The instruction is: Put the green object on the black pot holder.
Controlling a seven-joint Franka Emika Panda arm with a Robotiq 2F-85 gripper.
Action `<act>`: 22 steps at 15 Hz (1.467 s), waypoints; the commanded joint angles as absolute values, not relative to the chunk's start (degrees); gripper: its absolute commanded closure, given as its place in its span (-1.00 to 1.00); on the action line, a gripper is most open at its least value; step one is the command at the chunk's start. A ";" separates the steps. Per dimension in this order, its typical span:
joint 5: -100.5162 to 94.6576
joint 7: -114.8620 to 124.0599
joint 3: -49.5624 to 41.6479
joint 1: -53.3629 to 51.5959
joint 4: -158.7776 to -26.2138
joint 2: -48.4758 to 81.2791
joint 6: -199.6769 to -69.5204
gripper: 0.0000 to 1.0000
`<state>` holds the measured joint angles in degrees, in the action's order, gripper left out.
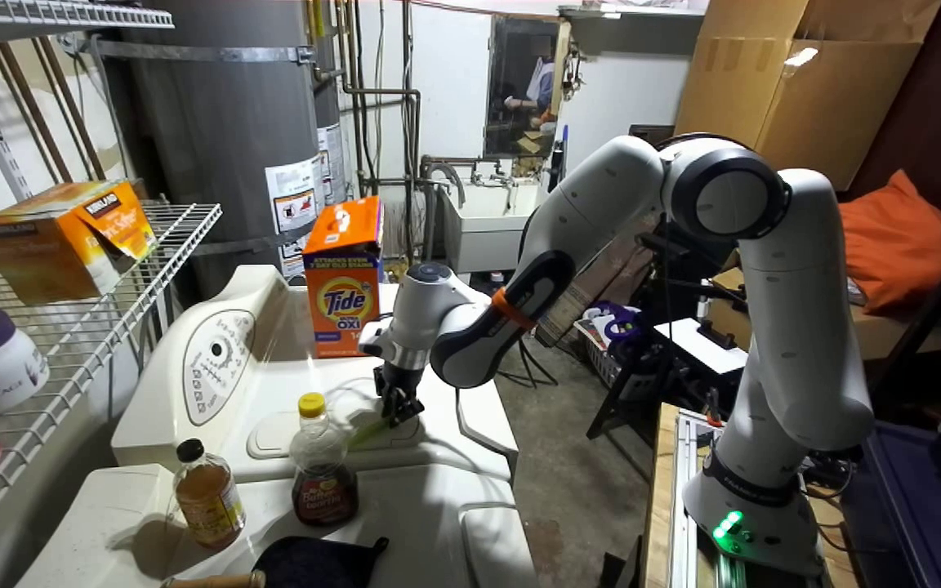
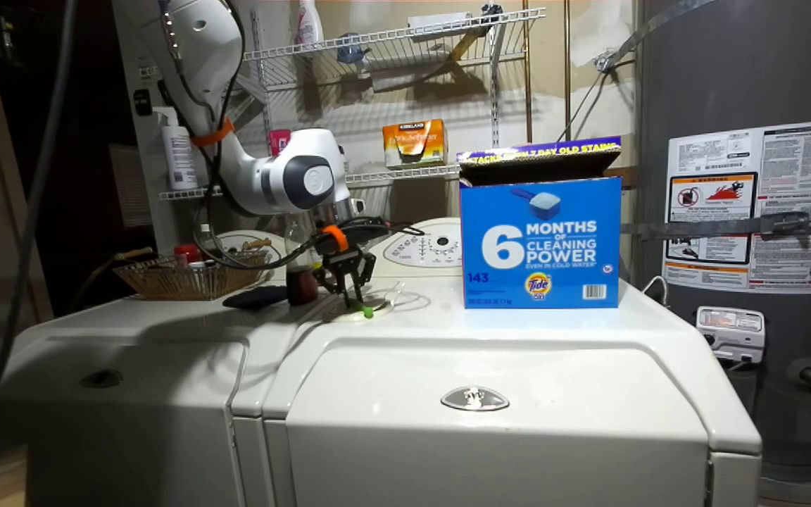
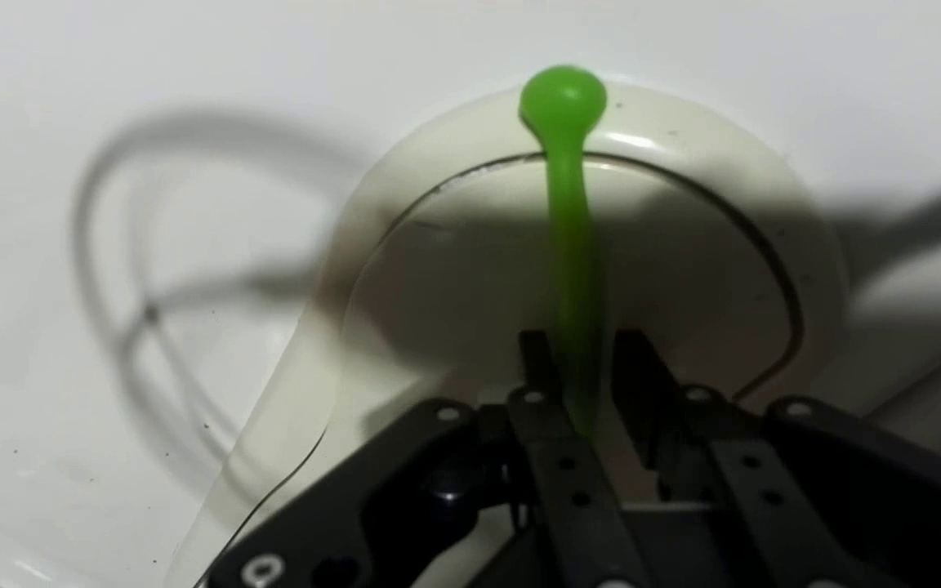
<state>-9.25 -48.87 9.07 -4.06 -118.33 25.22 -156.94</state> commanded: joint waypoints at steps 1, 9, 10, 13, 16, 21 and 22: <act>-9.77 -47.55 10.26 -3.70 -118.11 24.24 -155.14 1.00; -0.41 -51.68 19.19 -2.11 -126.96 12.85 -145.45 0.91; 0.43 -52.92 19.78 -2.58 -127.94 11.48 -143.09 0.91; 2.48 -57.02 20.90 -4.70 -129.54 8.70 -136.78 0.91; 2.21 -59.04 21.33 -8.08 -128.91 8.35 -134.39 0.91; -3.33 -54.62 21.61 -14.93 -123.52 13.32 -133.11 0.91; -4.64 -53.45 21.57 -16.14 -122.09 14.58 -133.07 0.91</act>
<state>-0.72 -56.35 21.85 -13.02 -127.04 10.51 -134.74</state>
